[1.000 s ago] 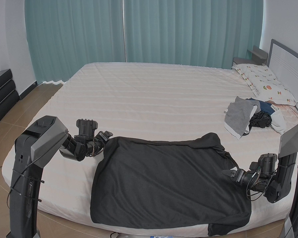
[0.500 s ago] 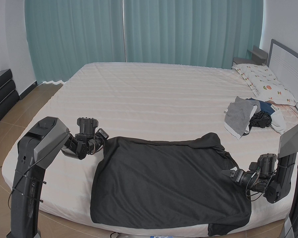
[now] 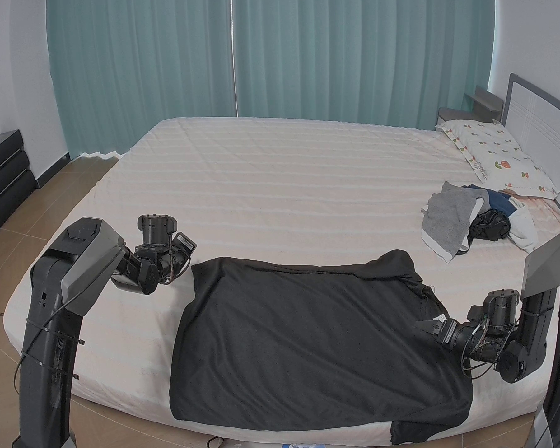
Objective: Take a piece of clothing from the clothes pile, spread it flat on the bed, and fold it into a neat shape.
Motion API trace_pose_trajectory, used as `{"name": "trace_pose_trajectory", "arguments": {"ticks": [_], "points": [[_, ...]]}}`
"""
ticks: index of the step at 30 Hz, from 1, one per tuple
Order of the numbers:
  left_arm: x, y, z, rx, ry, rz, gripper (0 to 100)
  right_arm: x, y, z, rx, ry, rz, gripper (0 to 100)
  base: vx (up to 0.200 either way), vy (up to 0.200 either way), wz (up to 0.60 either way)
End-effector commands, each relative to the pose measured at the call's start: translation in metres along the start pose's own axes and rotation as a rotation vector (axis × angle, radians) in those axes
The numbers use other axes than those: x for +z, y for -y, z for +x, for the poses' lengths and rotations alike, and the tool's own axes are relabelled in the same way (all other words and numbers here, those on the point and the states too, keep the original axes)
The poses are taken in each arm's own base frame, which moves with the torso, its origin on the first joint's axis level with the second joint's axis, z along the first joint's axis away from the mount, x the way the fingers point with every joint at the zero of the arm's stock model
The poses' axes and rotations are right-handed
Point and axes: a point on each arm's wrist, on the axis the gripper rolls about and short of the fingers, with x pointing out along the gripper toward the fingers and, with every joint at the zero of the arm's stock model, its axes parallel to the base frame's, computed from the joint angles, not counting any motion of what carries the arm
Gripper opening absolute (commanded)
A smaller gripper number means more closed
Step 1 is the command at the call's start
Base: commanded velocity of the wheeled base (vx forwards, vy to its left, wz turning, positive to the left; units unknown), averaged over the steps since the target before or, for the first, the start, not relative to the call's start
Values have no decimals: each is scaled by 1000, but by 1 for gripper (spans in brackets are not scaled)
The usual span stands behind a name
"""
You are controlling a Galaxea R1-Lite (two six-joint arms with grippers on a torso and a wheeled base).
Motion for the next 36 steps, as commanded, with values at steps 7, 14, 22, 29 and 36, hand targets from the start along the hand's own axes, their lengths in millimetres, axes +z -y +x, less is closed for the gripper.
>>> {"name": "trace_pose_trajectory", "arguments": {"ticks": [7,14,22,29,36], "points": [[-13,-1,1,4,-65,13,100,-2,-1,1,2,-7,-1,100,0,0,0],[-18,-7,6,14,-75,54,100,-3,-2,1,7,-10,1,100,0,0,0],[-25,-7,9,10,-87,61,100,-3,-2,1,7,-10,1,100,0,0,0],[-21,-5,11,3,-69,56,0,-3,-2,1,6,-11,1,100,0,0,0],[-13,-4,13,-1,-27,47,0,-3,-2,1,5,-12,2,100,0,0,0]]}}
